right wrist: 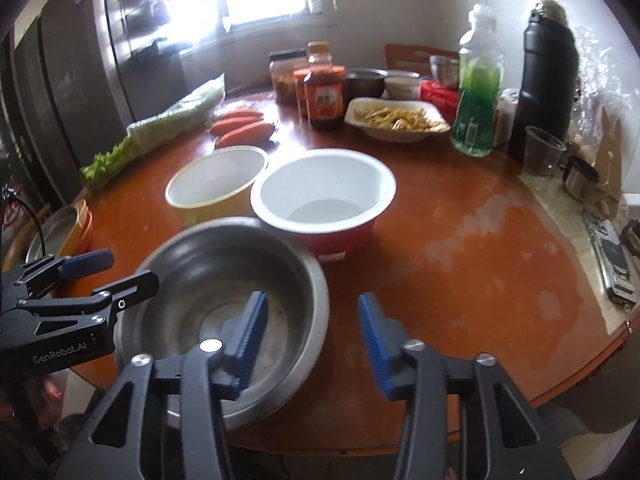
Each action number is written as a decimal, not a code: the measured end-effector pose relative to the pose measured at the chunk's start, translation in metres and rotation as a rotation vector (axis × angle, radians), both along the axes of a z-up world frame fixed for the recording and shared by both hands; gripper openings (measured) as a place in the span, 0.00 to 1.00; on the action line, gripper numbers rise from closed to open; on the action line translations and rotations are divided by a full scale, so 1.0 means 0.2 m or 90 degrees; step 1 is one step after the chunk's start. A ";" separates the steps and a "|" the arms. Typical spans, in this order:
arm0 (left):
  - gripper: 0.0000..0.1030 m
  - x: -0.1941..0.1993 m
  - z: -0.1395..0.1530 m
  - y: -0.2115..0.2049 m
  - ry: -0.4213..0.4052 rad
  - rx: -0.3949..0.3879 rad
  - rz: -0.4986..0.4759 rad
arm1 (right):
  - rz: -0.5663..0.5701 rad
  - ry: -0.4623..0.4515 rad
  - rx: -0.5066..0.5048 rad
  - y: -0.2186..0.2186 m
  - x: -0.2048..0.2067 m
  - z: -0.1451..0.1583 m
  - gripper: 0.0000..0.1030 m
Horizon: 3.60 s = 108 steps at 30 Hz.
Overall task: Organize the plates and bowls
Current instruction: 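Move the left tool to the large steel bowl and grasp its rim, then slide the steel bowl toward the table edge and open the left tool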
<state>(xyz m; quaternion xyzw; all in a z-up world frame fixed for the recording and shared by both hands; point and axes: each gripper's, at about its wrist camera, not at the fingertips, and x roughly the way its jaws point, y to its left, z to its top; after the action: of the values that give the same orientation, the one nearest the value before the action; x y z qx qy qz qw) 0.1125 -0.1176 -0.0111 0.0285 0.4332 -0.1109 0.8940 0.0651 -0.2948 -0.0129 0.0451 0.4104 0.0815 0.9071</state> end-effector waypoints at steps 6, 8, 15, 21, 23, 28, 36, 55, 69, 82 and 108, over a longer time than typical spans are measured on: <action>0.66 0.00 -0.02 -0.03 0.005 0.015 -0.006 | 0.017 0.004 -0.015 0.04 0.00 -0.03 0.31; 0.61 0.00 -0.03 -0.04 0.012 0.011 -0.012 | 0.014 0.003 -0.010 0.03 0.00 -0.03 0.27; 0.25 0.00 -0.09 -0.06 0.060 -0.023 -0.040 | 0.021 0.008 0.006 0.07 -0.01 -0.02 0.26; 0.23 -0.01 -0.08 0.00 0.061 -0.035 -0.025 | 0.029 0.010 0.008 0.11 -0.01 -0.01 0.26; 0.23 -0.03 -0.05 0.02 0.055 -0.037 -0.024 | 0.032 0.006 0.009 0.13 -0.02 0.00 0.26; 0.23 -0.07 0.00 0.11 0.027 -0.020 -0.004 | 0.057 -0.011 0.013 0.24 -0.02 0.04 0.26; 0.23 -0.10 0.02 0.29 0.010 -0.012 0.043 | 0.099 -0.018 0.016 0.43 0.02 0.07 0.26; 0.23 -0.04 -0.09 0.38 0.015 -0.016 0.044 | 0.096 -0.006 -0.013 0.55 0.09 0.01 0.26; 0.24 -0.02 -0.09 0.38 0.004 -0.017 0.033 | 0.089 0.010 0.001 0.52 0.13 -0.02 0.28; 0.44 -0.04 -0.04 0.38 -0.016 -0.023 0.042 | 0.064 0.006 0.080 0.43 0.11 0.04 0.38; 0.52 -0.02 0.27 0.38 -0.071 0.008 0.051 | 0.024 -0.033 0.120 0.35 0.18 0.27 0.40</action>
<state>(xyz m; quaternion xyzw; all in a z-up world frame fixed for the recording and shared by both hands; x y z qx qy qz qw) 0.1091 -0.0411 0.0430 0.0232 0.3840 -0.0702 0.9204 0.1019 -0.2242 0.0403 0.1204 0.3784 0.1382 0.9073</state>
